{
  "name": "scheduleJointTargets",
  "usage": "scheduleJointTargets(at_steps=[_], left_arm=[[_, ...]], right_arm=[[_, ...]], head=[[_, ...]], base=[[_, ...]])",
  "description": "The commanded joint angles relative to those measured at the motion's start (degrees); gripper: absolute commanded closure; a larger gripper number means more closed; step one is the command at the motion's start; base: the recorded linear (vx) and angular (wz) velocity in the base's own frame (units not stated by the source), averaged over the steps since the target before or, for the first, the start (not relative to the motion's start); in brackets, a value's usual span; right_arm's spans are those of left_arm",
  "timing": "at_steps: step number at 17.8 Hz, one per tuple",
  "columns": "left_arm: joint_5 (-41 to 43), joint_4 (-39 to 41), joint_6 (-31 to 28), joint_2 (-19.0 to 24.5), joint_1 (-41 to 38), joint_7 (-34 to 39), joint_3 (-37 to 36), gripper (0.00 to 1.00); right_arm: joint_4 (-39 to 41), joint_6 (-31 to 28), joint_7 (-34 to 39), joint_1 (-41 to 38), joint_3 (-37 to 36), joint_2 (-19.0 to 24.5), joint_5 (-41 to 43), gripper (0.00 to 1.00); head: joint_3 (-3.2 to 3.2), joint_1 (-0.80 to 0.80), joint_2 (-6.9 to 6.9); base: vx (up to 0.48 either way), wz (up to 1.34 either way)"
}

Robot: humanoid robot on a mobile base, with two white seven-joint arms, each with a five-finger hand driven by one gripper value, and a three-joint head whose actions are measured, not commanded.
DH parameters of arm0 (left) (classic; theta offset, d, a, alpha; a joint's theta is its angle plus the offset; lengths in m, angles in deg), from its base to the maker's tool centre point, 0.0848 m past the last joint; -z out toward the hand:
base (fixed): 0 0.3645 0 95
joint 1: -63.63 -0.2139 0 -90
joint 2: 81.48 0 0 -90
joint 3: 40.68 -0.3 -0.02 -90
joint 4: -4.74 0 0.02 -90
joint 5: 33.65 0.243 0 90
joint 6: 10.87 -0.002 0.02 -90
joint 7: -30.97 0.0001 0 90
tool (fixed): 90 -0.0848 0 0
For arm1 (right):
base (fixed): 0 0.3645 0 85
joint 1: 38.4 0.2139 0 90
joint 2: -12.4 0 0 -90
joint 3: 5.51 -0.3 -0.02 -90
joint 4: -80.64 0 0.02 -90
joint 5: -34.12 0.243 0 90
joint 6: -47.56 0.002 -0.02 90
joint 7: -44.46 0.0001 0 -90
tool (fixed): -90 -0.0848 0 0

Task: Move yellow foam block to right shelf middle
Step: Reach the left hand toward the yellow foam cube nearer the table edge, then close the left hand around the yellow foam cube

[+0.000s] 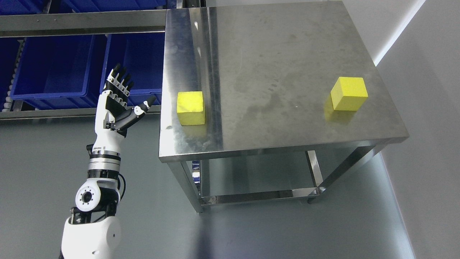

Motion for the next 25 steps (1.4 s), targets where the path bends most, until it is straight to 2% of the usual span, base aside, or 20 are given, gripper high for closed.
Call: scheduleJointTargets(at_steps=[1,3,4,8,10,15,19,25], left_arm=[[-0.01,1.12,0.78,1.14,-0.33,0.04,0.74,0.0],[-0.01,1.12,2.79,2.37,-0.25,-0.05,1.1,0.0],[-0.01,1.12,5.67,4.2,-0.25,-0.92,1.01,0.0],[-0.01,1.12,8.69,8.95,-0.25,-18.11,3.55,0.0],[0.08,0.94,8.43,11.85,-0.25,-23.32,4.0,0.0],[3.23,-0.19,5.97,16.78,1.59,-24.48,1.72,0.01],[7.98,-3.88,5.35,16.79,5.98,-24.66,-5.12,0.01],[9.3,-7.66,-0.01,16.17,11.0,-27.56,-14.36,0.01]], right_arm=[[1.0,-0.03,0.04,-0.09,0.01,-1.0,-0.18,0.0],[1.0,-0.03,0.04,-0.09,0.01,-1.0,-0.18,0.0],[1.0,-0.03,0.04,-0.09,0.01,-1.0,-0.18,0.0],[1.0,-0.03,0.04,-0.09,0.01,-1.0,-0.26,0.0],[1.0,-0.03,0.04,-0.09,-0.08,-1.0,-0.18,0.0],[1.0,-0.03,0.04,-0.09,0.01,-1.0,-0.18,0.0],[1.0,-0.03,0.04,-0.09,-0.08,-1.0,-0.18,0.0],[1.0,-0.03,0.04,-0.09,-0.08,-1.0,-0.18,0.0]], head=[[0.0,0.0,0.0],[0.0,0.0,0.0],[0.0,0.0,0.0],[0.0,0.0,0.0],[0.0,0.0,0.0],[0.0,0.0,0.0],[0.0,0.0,0.0],[0.0,0.0,0.0]], base=[[0.0,0.0],[-0.009,-0.07],[-0.011,-0.06],[0.0,0.0],[0.0,0.0],[0.0,0.0],[0.0,0.0],[0.0,0.0]])
